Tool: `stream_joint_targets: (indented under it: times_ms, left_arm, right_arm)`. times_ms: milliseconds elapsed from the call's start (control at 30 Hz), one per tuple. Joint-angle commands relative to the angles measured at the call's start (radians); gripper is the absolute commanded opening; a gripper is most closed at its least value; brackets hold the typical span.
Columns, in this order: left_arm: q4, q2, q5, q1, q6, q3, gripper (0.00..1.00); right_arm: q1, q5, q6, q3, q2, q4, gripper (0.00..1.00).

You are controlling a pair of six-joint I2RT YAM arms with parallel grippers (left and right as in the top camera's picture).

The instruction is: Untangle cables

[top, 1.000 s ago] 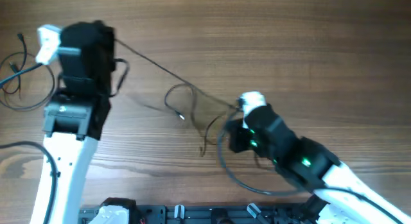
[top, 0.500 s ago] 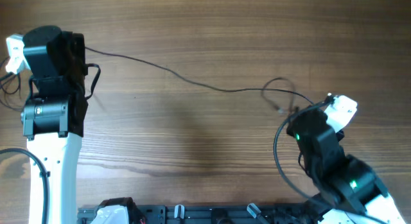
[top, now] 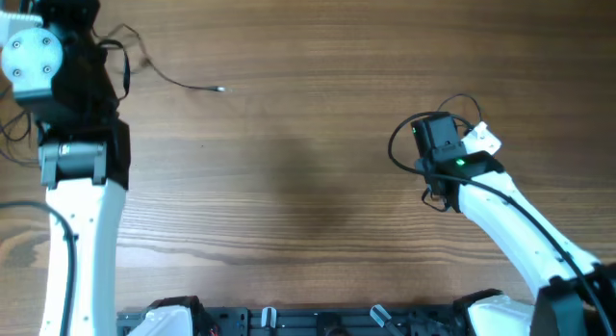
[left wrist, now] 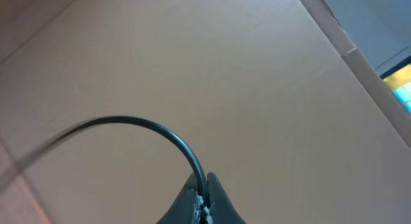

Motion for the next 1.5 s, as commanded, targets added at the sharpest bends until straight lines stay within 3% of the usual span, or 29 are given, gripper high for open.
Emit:
stream_joint_targets:
  times_ms: [0,67,200,367,467,500,533,567,600,633,767,900,1000,1067,1267,1333,1467]
  left_arm:
    - [0.104,0.110,0.020,0.006,0.039,0.007,0.04]
    - [0.173,0.192,0.021,0.006,0.070,0.012,0.04]
    - [0.153,0.378,0.020,0.006,0.266,0.072,0.04]
    - [0.058,0.534,0.057,0.006,0.278,0.072,0.04]
    - [-0.013,0.598,0.137,0.006,0.278,0.072,0.04]
    - [-0.040,0.612,0.121,0.006,0.277,0.072,0.12]
    - [-0.071,0.614,0.088,0.009,0.274,0.072,0.43]
    - [-0.090,0.614,0.060,0.011,0.273,0.072,0.58]
    - [-0.114,0.609,0.016,0.017,0.273,0.072,0.83]
    - [-0.143,0.597,-0.006,0.025,0.273,0.072,1.00]
    - [-0.278,0.497,0.012,0.043,0.270,0.072,1.00]
    - [-0.379,0.338,0.068,0.031,0.262,0.072,1.00]
    - [-0.491,0.244,0.079,0.027,0.167,0.072,1.00]
    - [-0.591,0.196,0.195,0.027,0.087,0.072,1.00]
    - [-0.769,0.167,0.877,-0.023,0.089,0.072,1.00]
    - [-0.843,0.167,0.961,-0.059,0.094,0.070,1.00]
    - [-1.062,0.172,0.963,-0.191,0.093,0.069,1.00]
  right_arm:
    - [-0.002,-0.080,0.021,-0.006,0.025,0.025,0.04]
    - [-0.002,-0.083,0.021,-0.006,0.025,0.026,0.04]
    - [-0.002,-0.091,0.021,-0.006,0.025,0.026,0.04]
    - [-0.002,-0.124,0.018,-0.006,0.025,0.037,0.04]
    - [-0.002,-0.179,-0.068,-0.006,0.025,0.061,0.04]
    - [-0.002,-0.210,-0.105,-0.006,0.025,0.074,0.04]
    - [-0.002,-0.248,-0.160,-0.005,0.025,0.097,0.04]
    - [-0.002,-0.275,-0.197,-0.005,0.023,0.111,0.04]
    - [-0.002,-0.323,-0.249,-0.005,0.018,0.137,0.04]
    - [-0.002,-0.370,-0.293,-0.005,0.010,0.165,0.04]
    - [-0.002,-0.542,-0.393,0.030,-0.035,0.249,0.04]
    - [-0.002,-0.862,-0.469,0.078,-0.077,0.441,0.04]
    - [-0.002,-1.018,-0.459,0.080,-0.100,0.581,0.05]
    - [-0.002,-1.017,-0.451,0.080,-0.115,0.596,0.05]
    - [-0.002,-1.081,-0.498,0.080,-0.216,0.584,0.04]
    - [-0.002,-1.041,-0.463,0.080,-0.250,0.583,0.05]
    - [-0.002,-0.939,-0.462,0.080,-0.297,0.590,0.04]
